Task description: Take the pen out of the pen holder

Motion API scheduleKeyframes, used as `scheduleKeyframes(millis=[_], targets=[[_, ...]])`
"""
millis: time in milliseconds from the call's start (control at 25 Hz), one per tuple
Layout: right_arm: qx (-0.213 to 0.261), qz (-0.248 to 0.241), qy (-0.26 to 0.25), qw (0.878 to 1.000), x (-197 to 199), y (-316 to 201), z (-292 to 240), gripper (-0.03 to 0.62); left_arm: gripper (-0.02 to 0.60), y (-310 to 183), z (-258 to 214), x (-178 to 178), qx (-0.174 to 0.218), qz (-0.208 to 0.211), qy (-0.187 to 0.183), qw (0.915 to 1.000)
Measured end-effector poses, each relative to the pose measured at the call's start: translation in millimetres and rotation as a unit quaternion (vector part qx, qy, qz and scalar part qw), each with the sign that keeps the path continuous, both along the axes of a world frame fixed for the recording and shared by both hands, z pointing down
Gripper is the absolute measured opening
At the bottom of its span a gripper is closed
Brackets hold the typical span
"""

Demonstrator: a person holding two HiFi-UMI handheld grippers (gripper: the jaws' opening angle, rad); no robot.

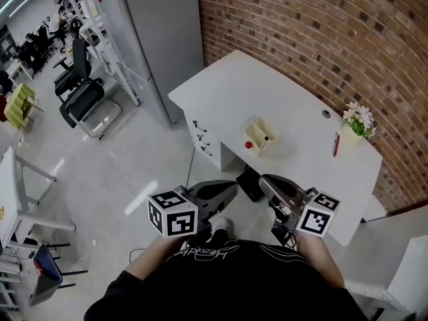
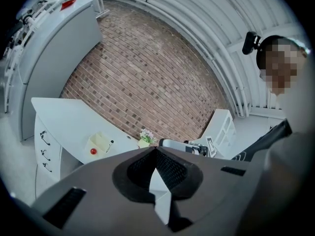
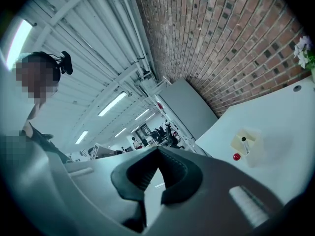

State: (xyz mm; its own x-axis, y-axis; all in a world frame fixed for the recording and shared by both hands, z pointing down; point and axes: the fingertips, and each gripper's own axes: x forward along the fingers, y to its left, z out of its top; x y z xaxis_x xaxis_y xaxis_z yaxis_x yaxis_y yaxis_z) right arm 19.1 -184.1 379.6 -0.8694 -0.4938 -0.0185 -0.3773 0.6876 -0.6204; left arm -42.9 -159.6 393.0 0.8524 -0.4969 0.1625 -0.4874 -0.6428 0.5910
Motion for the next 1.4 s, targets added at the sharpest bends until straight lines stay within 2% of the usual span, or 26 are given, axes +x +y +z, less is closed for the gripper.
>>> scheduleKeyframes(millis=[640, 1040, 1400], targets=[[0.015, 0.068, 0.047, 0.996, 5, -72, 8, 0.005, 0.003, -70, 10, -20, -0.013, 0.016, 0.005, 0.9998], [-0.01, 0.114, 0.045, 0.992, 23, -100, 31, 0.006, 0.003, -103, 33, -21, -0.042, 0.038, -0.005, 0.9984], [-0.025, 0.138, 0.087, 0.986, 33, -117, 63, 0.014, 0.003, -125, 50, -19, -0.067, 0.056, -0.005, 0.9962]])
